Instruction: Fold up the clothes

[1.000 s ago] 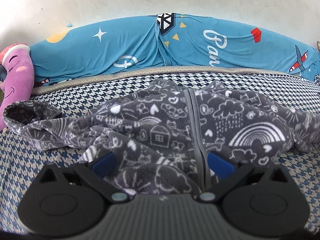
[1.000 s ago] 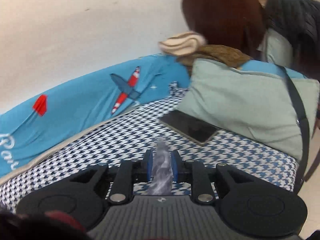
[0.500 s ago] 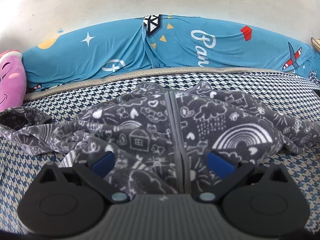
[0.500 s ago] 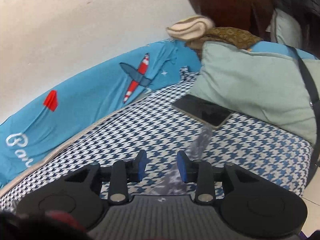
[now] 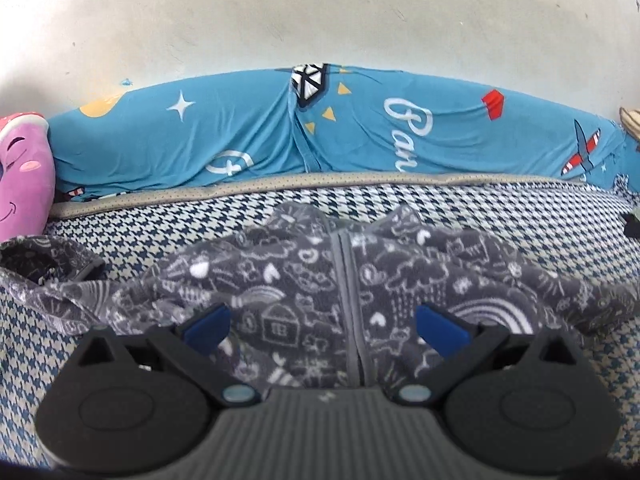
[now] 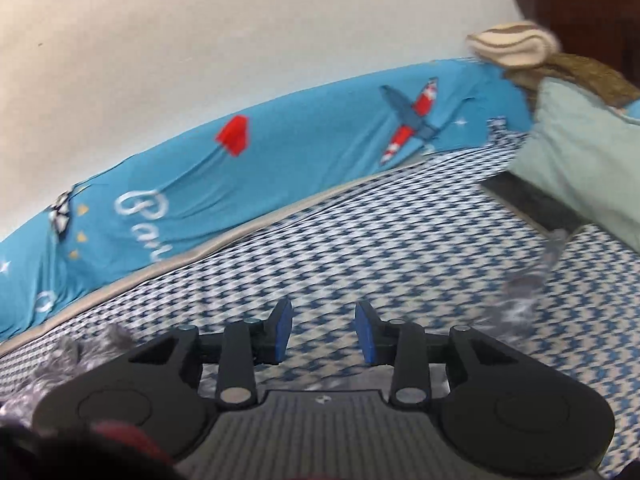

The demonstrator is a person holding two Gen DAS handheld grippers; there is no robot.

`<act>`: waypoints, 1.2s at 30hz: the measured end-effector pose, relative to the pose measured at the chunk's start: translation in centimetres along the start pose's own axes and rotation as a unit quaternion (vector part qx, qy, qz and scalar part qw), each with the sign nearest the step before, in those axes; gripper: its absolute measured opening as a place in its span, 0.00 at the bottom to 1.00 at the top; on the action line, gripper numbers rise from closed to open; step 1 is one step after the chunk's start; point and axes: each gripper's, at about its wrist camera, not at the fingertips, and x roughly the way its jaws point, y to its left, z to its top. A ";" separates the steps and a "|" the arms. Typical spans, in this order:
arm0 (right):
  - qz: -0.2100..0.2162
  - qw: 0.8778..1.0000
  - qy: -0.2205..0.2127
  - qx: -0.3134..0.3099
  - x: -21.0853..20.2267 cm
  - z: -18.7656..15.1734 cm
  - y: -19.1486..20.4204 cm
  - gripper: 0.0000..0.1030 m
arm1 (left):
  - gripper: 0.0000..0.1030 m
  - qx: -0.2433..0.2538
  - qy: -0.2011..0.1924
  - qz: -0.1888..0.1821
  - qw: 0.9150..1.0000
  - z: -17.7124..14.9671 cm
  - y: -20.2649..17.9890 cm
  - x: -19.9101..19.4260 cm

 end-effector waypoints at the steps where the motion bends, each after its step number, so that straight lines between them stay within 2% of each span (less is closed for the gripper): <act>1: 0.008 1.000 0.003 -0.005 0.1 0.0 0.6 0.34 | 1.00 -0.004 0.000 0.002 1.000 0.2 0.3 0.1; 8: 0.048 0.998 0.020 -0.029 0.9 -0.6 3.6 0.34 | 1.00 -0.011 -0.006 0.021 1.000 1.6 1.4 1.3; 22: 0.129 0.989 0.050 -0.054 2.5 -1.6 7.5 0.34 | 1.00 -0.036 0.012 0.050 0.998 3.3 4.7 4.6; 27: 0.154 0.985 0.067 -0.050 3.6 -2.1 8.9 0.34 | 1.00 -0.046 0.021 0.053 0.997 3.4 6.0 5.2; 33: 0.199 0.976 0.080 -0.028 4.7 -2.8 11.3 0.34 | 1.00 -0.061 0.010 0.055 0.997 3.4 7.4 5.2; 36: 0.223 0.970 0.081 -0.050 4.5 -3.5 13.2 0.34 | 1.00 -0.064 0.002 0.051 0.997 3.5 7.8 5.1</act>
